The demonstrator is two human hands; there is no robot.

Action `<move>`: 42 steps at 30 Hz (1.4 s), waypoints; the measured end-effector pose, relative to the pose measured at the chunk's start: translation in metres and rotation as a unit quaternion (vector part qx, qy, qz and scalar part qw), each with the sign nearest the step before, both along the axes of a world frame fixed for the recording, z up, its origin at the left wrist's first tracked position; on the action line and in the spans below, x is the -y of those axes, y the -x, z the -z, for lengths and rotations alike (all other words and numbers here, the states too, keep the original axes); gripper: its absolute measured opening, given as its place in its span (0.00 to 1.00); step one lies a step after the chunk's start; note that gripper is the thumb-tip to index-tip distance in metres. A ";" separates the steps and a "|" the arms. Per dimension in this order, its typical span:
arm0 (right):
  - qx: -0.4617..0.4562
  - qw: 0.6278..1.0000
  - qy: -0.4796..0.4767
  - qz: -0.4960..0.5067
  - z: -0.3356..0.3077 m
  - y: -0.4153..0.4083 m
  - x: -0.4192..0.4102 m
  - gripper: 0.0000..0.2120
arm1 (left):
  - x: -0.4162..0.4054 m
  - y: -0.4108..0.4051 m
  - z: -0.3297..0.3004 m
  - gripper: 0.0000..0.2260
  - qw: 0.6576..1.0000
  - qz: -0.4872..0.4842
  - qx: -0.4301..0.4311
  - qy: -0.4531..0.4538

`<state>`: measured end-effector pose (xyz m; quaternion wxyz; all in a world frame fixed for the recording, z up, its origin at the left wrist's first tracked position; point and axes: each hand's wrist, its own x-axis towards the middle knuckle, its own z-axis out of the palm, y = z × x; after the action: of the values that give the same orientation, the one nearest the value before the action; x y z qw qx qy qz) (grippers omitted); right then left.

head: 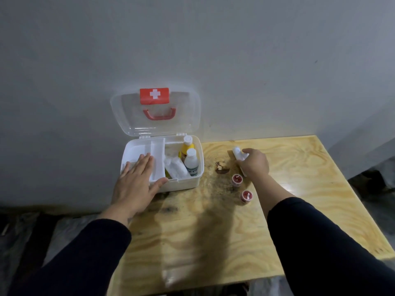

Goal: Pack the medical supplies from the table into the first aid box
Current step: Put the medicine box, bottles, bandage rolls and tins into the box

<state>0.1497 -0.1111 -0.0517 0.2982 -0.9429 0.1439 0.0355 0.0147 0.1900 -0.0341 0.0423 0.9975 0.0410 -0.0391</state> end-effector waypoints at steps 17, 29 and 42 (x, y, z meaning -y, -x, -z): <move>0.065 0.978 -0.185 -0.077 -0.100 0.045 -0.091 0.20 | -0.001 0.000 -0.014 0.41 0.997 -0.003 -0.015 0.075; -0.020 0.984 -0.048 -0.169 -0.090 0.066 -0.205 0.20 | -0.031 0.019 -0.023 0.45 0.966 -0.141 0.006 0.216; 0.010 0.956 -0.020 -0.294 -0.087 0.083 -0.234 0.23 | -0.033 0.017 -0.015 0.45 0.931 -0.177 0.039 0.318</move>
<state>0.0668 0.1228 0.0358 0.2946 -0.9378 -0.1436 0.1146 -0.0026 0.2234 -0.0190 0.3652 0.9091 0.2005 -0.0031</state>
